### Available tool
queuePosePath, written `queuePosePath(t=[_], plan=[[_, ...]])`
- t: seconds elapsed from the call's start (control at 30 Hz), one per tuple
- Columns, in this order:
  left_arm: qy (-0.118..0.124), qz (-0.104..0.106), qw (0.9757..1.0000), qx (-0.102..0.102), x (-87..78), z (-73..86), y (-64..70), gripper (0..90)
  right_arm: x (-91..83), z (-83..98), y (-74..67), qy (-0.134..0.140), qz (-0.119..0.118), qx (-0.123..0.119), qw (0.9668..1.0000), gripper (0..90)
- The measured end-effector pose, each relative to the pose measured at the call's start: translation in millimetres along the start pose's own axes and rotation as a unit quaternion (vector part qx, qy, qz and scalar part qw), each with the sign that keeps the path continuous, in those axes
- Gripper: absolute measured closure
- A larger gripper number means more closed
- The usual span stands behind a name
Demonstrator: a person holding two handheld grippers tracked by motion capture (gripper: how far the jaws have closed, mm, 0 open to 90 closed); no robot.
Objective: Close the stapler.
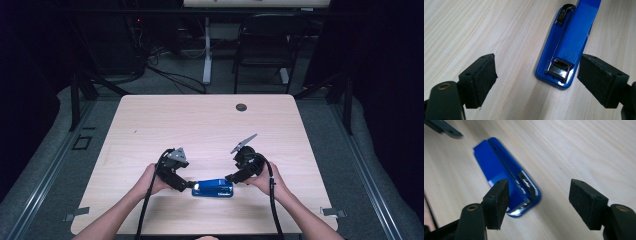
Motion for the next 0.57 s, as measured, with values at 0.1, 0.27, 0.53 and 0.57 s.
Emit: queuePosePath(t=[0.1, 0.27, 0.53, 0.57], plan=[[0.002, -0.002, 1.0, -0.003, -0.9, 0.3, -0.8, 15.2, -1.7, 0.6, 3.0, 0.0, 0.003, -0.003, 1.0, 22.4], [0.006, -0.005, 0.9999, -0.007, -3.2, 1.5, -2.8, 14.0, -5.9, 0.6, 8.2, 0.006, 0.021, -0.01, 0.9997, 14.0], [0.002, -0.017, 0.9997, -0.018, -5.7, 4.9, -9.9, 10.8, -11.7, 6.9, 31.4, 0.011, 0.046, 0.017, 0.9987, 9.5], [0.001, -0.021, 0.9996, -0.019, -5.9, 5.7, -11.5, 10.5, -13.0, 7.5, 33.9, 0.011, 0.05, 0.017, 0.9986, 9.3]])
Point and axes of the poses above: each handheld gripper's, and its own axes: x roughly forward along the jaws, z roughly out of its underside, y roughly to its right, the point moved 3 cm from there along x, roughly forward along the jaws, and after that the axes turned 3 degrees about y, right-handed, at the moved point
